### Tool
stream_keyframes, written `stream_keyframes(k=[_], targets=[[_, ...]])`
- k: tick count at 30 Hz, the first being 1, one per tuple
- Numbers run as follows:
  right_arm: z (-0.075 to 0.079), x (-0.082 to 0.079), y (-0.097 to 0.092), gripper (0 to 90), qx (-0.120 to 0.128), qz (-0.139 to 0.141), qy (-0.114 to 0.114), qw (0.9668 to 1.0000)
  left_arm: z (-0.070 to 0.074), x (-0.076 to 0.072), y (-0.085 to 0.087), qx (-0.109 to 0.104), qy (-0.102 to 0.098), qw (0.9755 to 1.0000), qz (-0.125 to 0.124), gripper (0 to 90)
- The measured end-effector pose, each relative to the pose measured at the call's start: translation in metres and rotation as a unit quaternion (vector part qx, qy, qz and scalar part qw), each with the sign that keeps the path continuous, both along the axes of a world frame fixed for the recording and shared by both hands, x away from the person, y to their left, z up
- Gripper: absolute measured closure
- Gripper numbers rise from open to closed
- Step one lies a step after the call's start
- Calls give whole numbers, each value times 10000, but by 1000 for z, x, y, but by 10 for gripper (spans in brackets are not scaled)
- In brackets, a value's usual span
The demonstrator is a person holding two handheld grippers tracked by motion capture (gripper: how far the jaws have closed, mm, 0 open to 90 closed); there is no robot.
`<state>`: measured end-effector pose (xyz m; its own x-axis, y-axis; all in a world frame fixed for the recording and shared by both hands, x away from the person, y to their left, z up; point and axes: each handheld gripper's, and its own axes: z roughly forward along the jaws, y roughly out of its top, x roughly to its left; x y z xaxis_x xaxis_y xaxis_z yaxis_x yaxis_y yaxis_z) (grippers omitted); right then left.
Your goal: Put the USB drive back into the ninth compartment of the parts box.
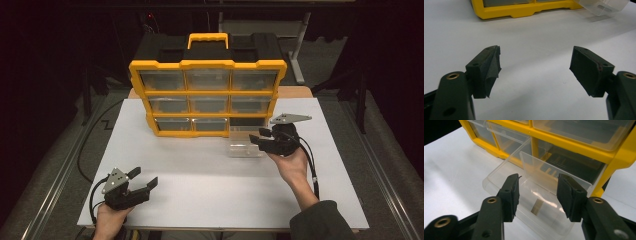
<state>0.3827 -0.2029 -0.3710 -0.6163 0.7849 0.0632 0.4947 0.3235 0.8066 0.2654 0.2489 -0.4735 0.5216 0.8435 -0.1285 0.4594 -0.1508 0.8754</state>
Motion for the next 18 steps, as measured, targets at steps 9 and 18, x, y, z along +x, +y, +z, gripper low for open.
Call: stream_keyframes(k=[9,18], targets=[[3,-8,1,462,-5,77,-180,9998,0,0,0,-8,-7,10000,3,252],[5,-19,-7,418,-37,75,-254,9996,0,0,0,-2,-6,10000,6,252]])
